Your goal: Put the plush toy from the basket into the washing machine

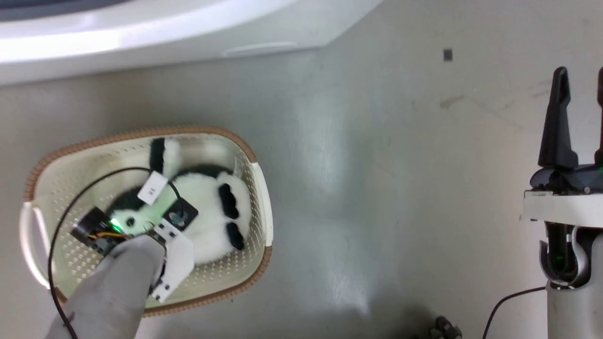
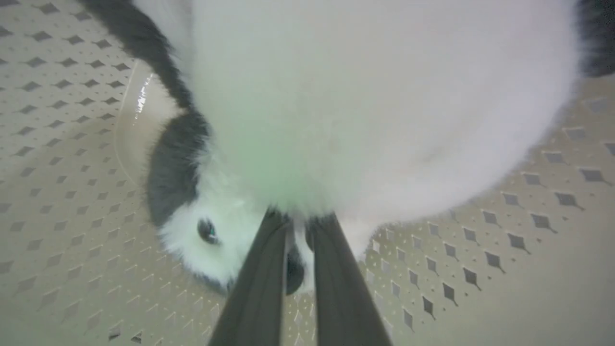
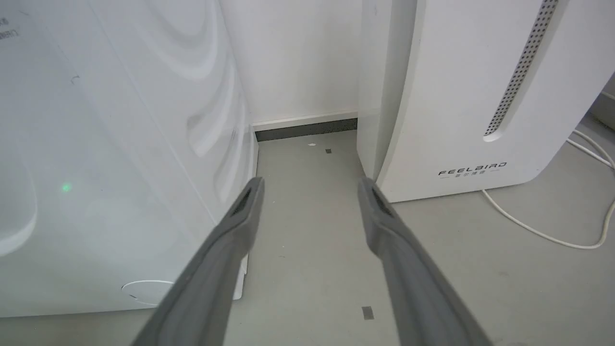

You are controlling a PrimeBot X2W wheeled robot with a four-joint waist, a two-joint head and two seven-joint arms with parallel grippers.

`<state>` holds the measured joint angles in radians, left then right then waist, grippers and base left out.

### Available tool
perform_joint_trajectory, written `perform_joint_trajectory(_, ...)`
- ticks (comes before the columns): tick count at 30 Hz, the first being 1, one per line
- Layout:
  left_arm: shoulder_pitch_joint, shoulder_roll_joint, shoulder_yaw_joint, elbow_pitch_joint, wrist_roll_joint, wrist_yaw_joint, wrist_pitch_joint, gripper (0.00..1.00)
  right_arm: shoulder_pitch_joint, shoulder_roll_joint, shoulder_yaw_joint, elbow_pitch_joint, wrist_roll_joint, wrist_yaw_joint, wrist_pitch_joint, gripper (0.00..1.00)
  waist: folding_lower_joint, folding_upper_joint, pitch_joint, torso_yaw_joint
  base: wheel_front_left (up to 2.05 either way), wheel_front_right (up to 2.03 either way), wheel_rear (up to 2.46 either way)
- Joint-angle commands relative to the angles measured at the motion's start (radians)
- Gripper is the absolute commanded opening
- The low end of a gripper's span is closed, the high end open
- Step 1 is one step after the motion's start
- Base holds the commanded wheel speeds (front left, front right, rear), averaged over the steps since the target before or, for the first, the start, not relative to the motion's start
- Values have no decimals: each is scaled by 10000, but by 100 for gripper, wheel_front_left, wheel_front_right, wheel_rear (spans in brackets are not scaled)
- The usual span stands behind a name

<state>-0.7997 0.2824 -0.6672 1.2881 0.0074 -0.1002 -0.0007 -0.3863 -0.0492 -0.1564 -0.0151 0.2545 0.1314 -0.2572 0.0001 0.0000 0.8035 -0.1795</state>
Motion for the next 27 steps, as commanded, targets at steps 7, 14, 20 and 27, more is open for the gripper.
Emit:
perform_joint_trajectory(7, 676, -417, -201, 27, -327, -201, -478, 0, 620, -10, -59, 454, -257, -7, -45, 100, -1, 0, -1605, 485, 0, 0, 0)
perform_joint_trajectory(14, 1175, -789, -309, 27, -629, -265, -986, 0, 1137, -10, -205, 740, -451, -7, -45, 100, -1, 0, -2643, 913, 0, 0, 0)
perform_joint_trajectory(20, 1675, -956, -430, 27, -874, -290, -1475, 0, 1638, -10, -276, 986, -622, -7, -45, 100, -1, 0, -3618, 1246, 0, 0, 0)
perform_joint_trajectory(27, 2123, -1309, -529, 27, -1168, -300, -2124, 0, 2237, -10, -395, 1222, -696, -7, -45, 100, -1, 0, -4680, 1606, 0, 0, 0)
